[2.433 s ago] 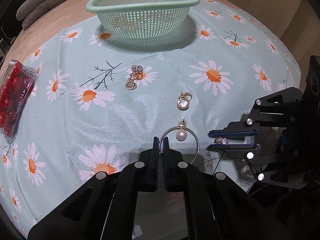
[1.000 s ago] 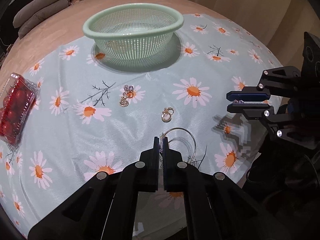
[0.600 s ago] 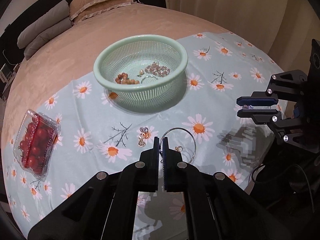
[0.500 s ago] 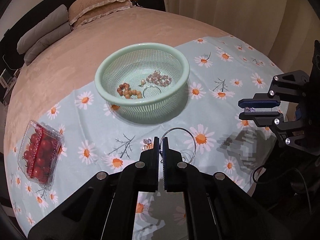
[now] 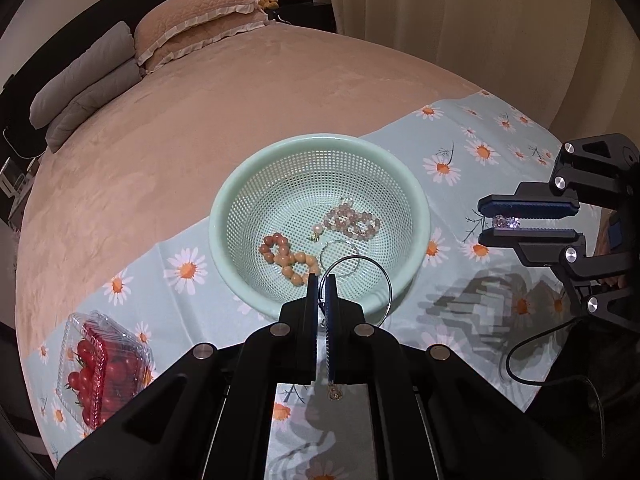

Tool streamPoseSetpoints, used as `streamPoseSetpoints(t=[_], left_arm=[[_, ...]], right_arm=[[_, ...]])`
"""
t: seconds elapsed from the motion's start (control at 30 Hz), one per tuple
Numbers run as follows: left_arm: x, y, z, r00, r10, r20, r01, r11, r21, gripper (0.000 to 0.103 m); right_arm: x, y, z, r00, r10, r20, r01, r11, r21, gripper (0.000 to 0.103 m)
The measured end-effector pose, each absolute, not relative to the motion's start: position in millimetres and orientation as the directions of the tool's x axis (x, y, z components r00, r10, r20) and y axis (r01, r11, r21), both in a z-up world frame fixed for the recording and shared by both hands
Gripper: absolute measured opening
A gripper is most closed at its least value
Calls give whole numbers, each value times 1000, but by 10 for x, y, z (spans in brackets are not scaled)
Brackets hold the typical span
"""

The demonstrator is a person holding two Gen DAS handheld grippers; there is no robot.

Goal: Organize jewelry
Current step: 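Carry both items over the colander and open both tools to drop them, then withdraw both open tools from the colander toward the remaining charms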

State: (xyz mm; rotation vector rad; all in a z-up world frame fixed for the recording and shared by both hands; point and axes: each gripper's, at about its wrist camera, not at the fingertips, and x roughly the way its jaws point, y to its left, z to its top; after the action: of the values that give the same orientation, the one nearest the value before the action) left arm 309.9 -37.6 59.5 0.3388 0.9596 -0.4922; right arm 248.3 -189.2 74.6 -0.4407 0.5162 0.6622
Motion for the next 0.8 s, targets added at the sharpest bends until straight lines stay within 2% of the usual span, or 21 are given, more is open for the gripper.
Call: streamPoseSetpoints(t=[0.37, 0.4, 0.43, 0.47, 0.5, 0.53, 0.6, 0.63, 0.67, 0.8], left_arm=[[3586, -326, 302, 434, -239, -869, 525, 851, 29, 4], [3611, -321, 272, 434, -232, -870, 517, 856, 30, 4], [3623, -313, 256, 444, -221, -868, 507, 861, 40, 12], [3625, -293, 261, 465, -201, -862, 485, 872, 58, 36], [3617, -260, 289, 488, -189, -852, 462, 884, 68, 53], [3604, -213, 335, 508, -197, -839, 448, 892, 62, 75], [3553, -108, 429, 529, -227, -818, 437, 899, 33, 79], [3534, -66, 463, 538, -222, -813, 427, 904, 36, 82], [3509, -36, 491, 550, -206, -809, 416, 908, 52, 88], [3382, 63, 544, 562, -179, -807, 399, 914, 76, 93]], right_arm=[[2962, -1806, 410, 645, 456, -613, -672, 721, -171, 10], [2992, -1805, 364, 648, 443, -619, -663, 728, -173, 13], [3023, -1807, 322, 658, 422, -623, -647, 740, -182, 21], [3046, -1811, 292, 671, 402, -623, -630, 752, -194, 30], [3049, -1836, 270, 689, 384, -614, -610, 765, -207, 53], [3041, -1877, 264, 711, 376, -595, -591, 777, -215, 71], [2990, -1985, 298, 736, 392, -551, -573, 794, -200, 78], [2964, -2032, 319, 744, 400, -535, -565, 804, -186, 87], [2937, -2066, 337, 752, 401, -523, -556, 812, -177, 87], [2859, -2105, 375, 760, 389, -520, -542, 821, -179, 87]])
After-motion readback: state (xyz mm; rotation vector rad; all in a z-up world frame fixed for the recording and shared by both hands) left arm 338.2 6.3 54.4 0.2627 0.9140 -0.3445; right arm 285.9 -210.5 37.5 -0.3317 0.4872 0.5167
